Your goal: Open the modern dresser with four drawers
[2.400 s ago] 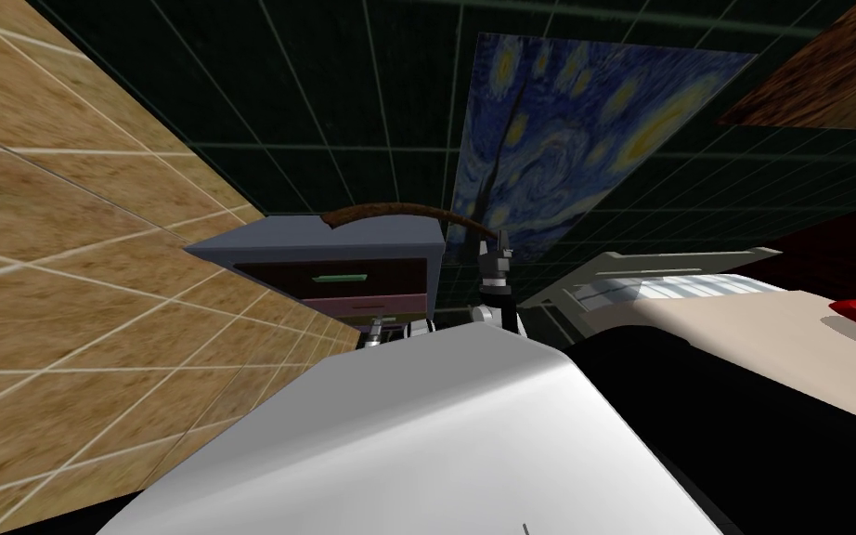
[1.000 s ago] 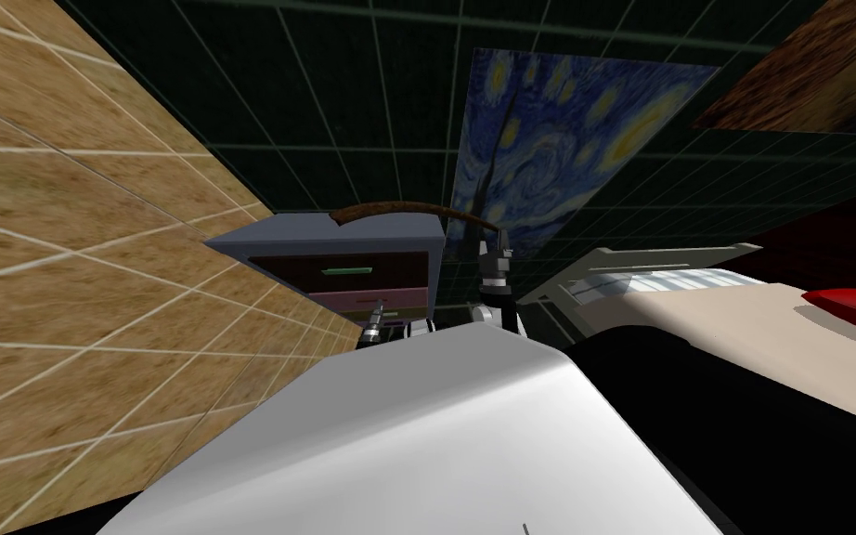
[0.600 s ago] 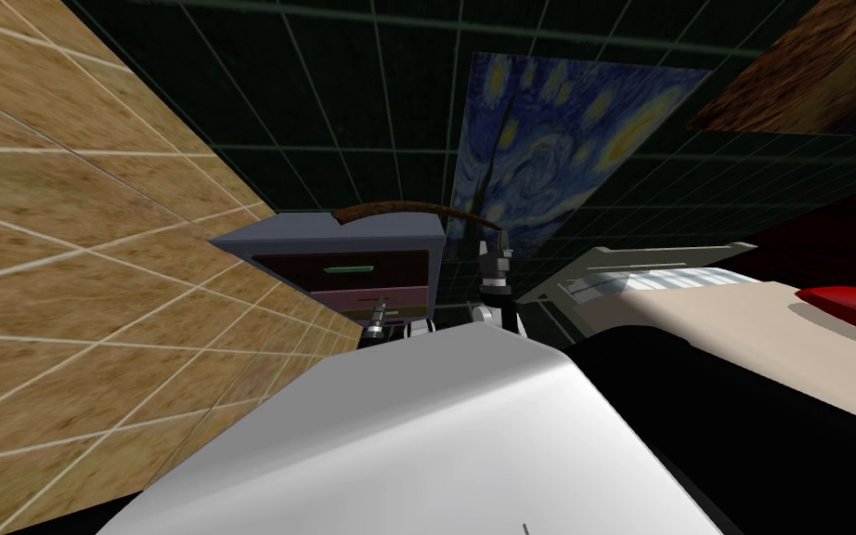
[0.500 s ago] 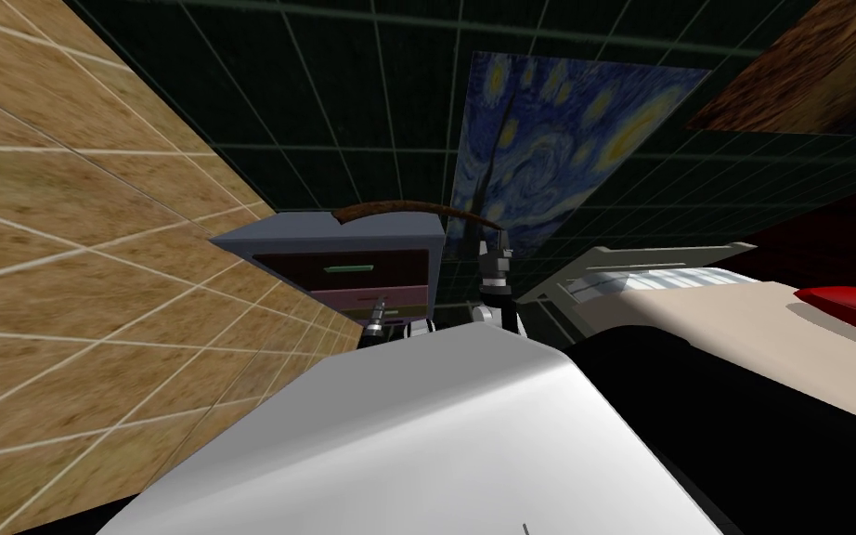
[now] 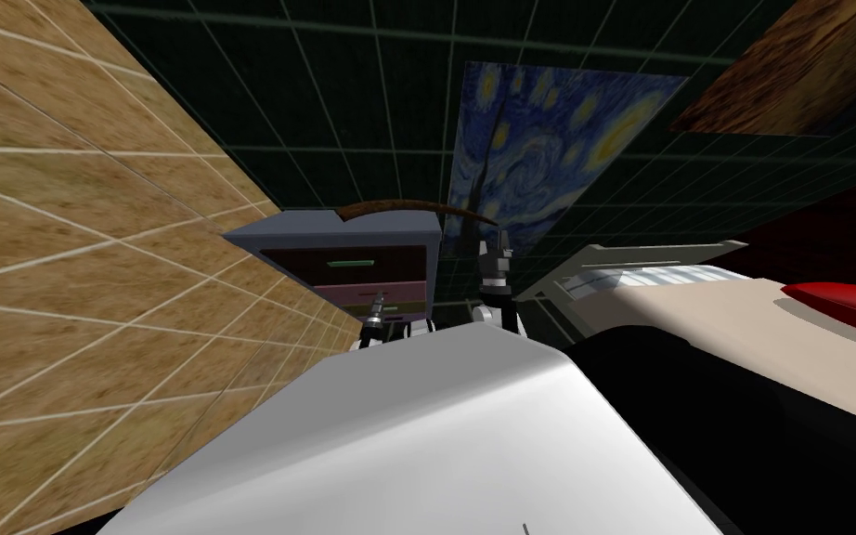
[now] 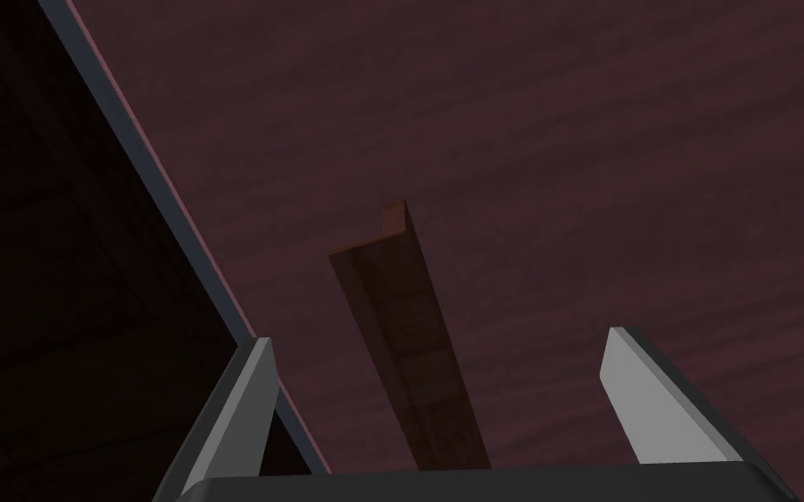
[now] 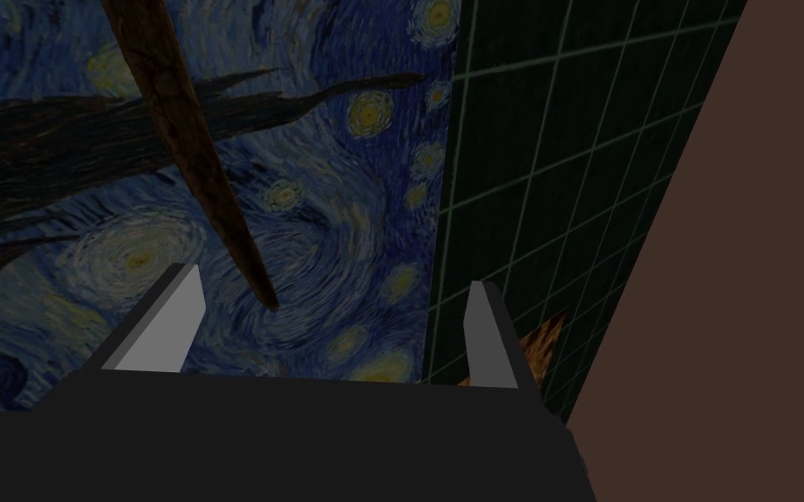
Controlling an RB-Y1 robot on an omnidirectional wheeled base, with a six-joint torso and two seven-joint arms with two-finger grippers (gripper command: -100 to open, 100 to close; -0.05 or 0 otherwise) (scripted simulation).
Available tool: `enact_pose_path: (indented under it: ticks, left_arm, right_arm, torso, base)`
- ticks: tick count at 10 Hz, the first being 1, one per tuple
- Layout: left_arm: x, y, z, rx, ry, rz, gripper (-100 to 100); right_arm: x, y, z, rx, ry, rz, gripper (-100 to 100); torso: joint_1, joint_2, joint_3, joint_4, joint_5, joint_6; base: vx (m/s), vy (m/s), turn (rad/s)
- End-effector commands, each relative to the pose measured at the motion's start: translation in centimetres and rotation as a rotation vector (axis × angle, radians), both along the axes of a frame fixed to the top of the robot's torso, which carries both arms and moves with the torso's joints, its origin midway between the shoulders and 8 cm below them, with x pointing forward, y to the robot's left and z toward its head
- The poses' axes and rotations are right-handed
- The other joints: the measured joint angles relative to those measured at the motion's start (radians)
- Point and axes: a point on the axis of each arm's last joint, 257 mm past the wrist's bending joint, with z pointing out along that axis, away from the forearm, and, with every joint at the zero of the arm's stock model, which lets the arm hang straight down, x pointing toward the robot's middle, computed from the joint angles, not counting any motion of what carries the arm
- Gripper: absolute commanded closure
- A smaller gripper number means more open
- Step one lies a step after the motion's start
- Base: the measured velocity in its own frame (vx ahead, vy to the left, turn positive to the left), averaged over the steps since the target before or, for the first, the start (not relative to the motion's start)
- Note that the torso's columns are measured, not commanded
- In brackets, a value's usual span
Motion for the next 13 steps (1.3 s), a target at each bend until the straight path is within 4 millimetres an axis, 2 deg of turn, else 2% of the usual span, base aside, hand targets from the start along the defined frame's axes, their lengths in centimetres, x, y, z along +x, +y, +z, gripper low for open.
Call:
enact_pose_path:
  ticks: [1,2,8,10,12,13]
  left_arm:
    - [2.1,0.3,0.0,0.006,-0.003,-0.001,-100]
    - [2.9,0.9,0.0,0.009,-0.004,0.009,-100]
    - [7.6,0.6,0.5,-0.006,-0.001,0.006,-100]
    - [8.1,0.1,0.3,-0.009,0.007,-0.003,-100]
    - [9.7,-0.4,0.9,-0.02,0.003,-0.008,-100]
    - [9.6,-0.4,0.6,-0.02,0.009,-0.008,-100]
  right_arm:
    - [0.0,0.0,0.0,0.0,0.0,0.0,0]
    - [0.0,0.0,0.0,0.0,0.0,0.0,0]
    - [0.0,0.0,0.0,0.0,0.0,0.0,0]
    - [0.0,0.0,0.0,0.0,0.0,0.0,0]
    - [0.0,0.0,0.0,0.0,0.0,0.0,0]
    - [0.0,0.0,0.0,0.0,0.0,0.0,0]
  torso:
    - [0.001,0.001,0.001,0.0,0.0,0.0]
    - [0.001,0.0,0.0,0.0,0.0,0.0]
    - [0.0,0.001,0.001,0.0,0.0,0.0]
    - [0.0,0.001,0.001,0.0,0.0,0.0]
    - [0.0,0.0,0.0,0.0,0.0,0.0]
    - [0.0,0.001,0.0,0.0,0.0,0.0]
  base:
    - [-0.058,-0.002,0.003]
    - [-0.063,-0.008,0.002]
    - [-0.059,-0.004,0.003]
    - [-0.048,-0.005,0.0]
    - [-0.046,-0.002,0.004]
    - [-0.022,-0.002,0.0]
